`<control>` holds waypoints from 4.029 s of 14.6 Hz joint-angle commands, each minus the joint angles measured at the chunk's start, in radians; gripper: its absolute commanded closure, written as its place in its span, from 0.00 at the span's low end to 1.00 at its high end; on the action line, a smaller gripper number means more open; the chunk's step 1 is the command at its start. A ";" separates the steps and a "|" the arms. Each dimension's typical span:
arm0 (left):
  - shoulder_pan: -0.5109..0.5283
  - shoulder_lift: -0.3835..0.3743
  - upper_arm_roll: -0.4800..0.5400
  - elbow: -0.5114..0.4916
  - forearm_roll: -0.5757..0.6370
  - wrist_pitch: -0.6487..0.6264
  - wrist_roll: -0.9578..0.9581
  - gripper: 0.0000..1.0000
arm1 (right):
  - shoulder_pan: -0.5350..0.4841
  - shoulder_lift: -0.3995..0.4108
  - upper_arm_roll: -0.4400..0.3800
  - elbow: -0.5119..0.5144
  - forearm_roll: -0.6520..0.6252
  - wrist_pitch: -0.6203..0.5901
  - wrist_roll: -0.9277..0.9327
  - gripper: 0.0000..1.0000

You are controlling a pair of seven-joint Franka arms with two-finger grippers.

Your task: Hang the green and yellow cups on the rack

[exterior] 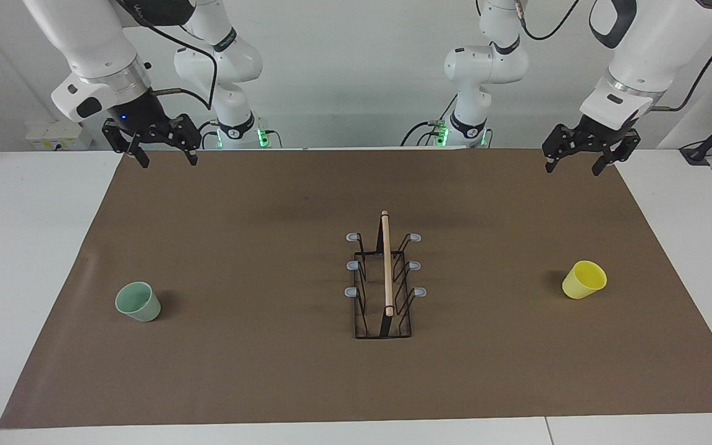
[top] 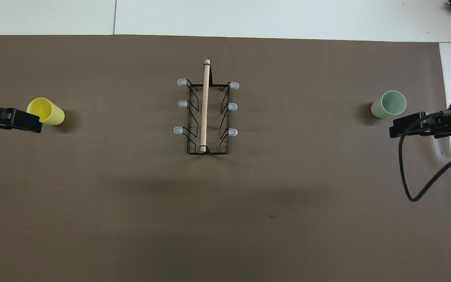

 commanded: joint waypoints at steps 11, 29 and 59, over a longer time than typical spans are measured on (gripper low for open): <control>0.006 -0.028 -0.006 -0.031 -0.004 -0.008 -0.013 0.00 | 0.007 0.012 0.000 0.014 -0.011 0.003 0.013 0.00; 0.009 0.165 0.089 0.145 -0.071 0.079 -0.134 0.00 | 0.058 0.048 0.010 -0.145 -0.368 0.158 -0.624 0.00; 0.204 0.770 0.421 0.350 -0.806 0.106 -0.942 0.00 | 0.150 0.217 0.010 -0.418 -1.163 0.575 -1.234 0.00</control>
